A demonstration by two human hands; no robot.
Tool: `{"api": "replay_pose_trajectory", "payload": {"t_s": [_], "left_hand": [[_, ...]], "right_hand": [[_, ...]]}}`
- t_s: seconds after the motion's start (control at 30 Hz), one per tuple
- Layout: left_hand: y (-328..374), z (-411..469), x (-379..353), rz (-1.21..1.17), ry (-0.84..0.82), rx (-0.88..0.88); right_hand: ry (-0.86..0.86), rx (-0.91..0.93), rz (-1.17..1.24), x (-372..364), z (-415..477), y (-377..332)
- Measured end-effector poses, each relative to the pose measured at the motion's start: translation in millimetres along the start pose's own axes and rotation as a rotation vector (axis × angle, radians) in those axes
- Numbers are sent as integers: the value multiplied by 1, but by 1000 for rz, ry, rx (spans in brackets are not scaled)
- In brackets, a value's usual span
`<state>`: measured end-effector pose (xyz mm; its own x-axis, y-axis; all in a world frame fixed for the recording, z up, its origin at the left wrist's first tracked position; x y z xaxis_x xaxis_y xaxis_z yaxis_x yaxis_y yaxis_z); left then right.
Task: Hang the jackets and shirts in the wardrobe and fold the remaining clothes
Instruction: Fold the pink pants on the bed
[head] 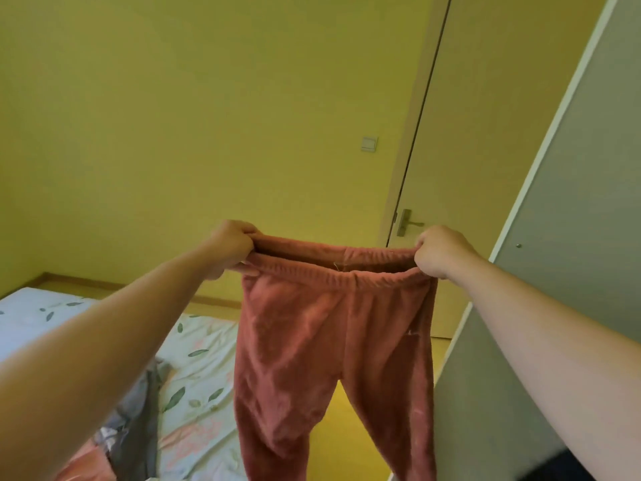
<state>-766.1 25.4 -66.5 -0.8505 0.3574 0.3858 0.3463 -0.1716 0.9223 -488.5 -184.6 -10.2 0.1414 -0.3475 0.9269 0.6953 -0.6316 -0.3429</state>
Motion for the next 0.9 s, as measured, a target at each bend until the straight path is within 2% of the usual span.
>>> {"api": "replay_pose_trajectory", "payload": {"t_s": [0.07,0.2,0.27,0.33,0.37,0.47,0.6,0.7,0.8,0.9], "left_hand": [[21,4,-7,-102,-25,-34],[55,7,-13,30,-34,-208],[64,4,-13,307,-104,-334],[66,0,-15,668,-174,-465],[66,-1,-18,744,-178,-497],[66,1,-22,584,-150,-460],[67,7,-20,330,-228,-316],[70,8,-24,306,-259,-330],[75,6,-28,279,-247,-363],[81,2,-29,296,-264,-412]], "right_hand": [[7,-39,77,9,2,4],[-112,-106,481,25,5,15],[-170,-85,539,31,6,22],[-152,-76,501,36,6,29],[-132,-78,456,39,6,33],[-83,-85,306,44,2,42],[-67,-158,364,43,0,56],[-93,-182,457,38,2,62],[-132,-125,538,31,2,62],[-75,-49,511,31,1,58]]}}
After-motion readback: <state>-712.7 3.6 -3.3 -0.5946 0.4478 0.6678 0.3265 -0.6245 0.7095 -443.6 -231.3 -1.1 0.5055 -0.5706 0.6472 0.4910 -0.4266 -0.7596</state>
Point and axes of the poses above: each hand's wrist, its own z-axis towards the middle knuckle, its own x-axis out of the back of the hand, y = z × x, the point moved 2 cm from there along z, towards the middle knuckle, and after that the axes turned 3 degrees about y, right-handed, at the moved point
